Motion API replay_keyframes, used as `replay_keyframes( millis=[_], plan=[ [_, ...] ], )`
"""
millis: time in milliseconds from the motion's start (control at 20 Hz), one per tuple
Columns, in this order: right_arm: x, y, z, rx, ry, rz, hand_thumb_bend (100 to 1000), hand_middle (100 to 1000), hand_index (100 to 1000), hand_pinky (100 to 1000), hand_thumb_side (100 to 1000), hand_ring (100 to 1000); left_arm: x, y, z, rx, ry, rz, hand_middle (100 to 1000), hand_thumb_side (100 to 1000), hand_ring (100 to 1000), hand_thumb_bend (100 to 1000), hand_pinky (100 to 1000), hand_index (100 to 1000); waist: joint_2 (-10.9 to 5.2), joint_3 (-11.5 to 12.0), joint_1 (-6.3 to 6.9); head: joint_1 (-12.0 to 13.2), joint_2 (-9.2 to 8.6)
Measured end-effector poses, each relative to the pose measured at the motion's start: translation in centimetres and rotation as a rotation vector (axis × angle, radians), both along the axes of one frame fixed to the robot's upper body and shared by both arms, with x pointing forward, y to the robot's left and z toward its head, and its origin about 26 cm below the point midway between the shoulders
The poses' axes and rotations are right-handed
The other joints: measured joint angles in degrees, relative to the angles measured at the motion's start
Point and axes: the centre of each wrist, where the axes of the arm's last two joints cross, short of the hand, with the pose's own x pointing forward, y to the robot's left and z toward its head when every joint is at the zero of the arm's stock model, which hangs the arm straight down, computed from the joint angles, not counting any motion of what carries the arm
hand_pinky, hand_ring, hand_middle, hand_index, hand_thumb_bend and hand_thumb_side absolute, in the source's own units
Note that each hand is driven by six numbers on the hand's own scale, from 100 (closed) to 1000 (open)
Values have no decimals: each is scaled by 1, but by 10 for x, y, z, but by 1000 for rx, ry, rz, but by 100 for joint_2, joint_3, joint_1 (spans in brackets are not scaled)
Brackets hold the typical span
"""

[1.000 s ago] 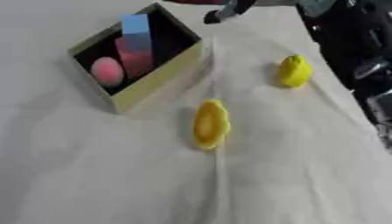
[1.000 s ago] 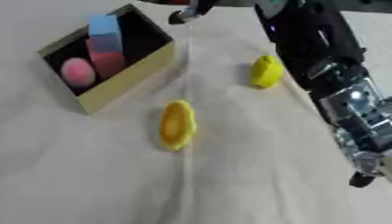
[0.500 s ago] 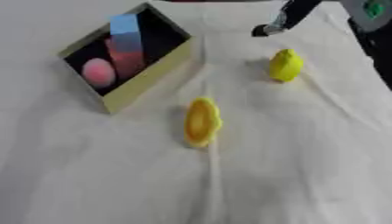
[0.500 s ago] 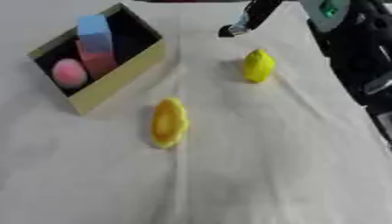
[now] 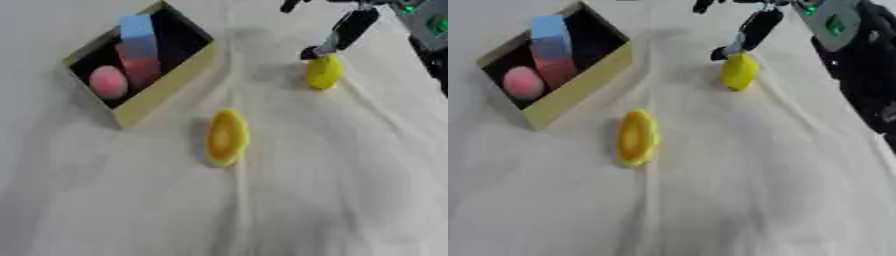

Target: Pick up objects on the table and place them in the box.

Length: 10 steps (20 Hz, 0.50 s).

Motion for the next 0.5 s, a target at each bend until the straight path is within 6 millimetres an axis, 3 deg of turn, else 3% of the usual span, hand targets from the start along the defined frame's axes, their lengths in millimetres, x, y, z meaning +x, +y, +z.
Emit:
replay_keyframes(
  millis=[500],
  plan=[
    [-4,-16,-20,-24,60,-40,494,807,889,876,334,912,0,0,0,-1,-1,0,652,537,776,521,685,799,10,44,-12,1,27]
  ],
)
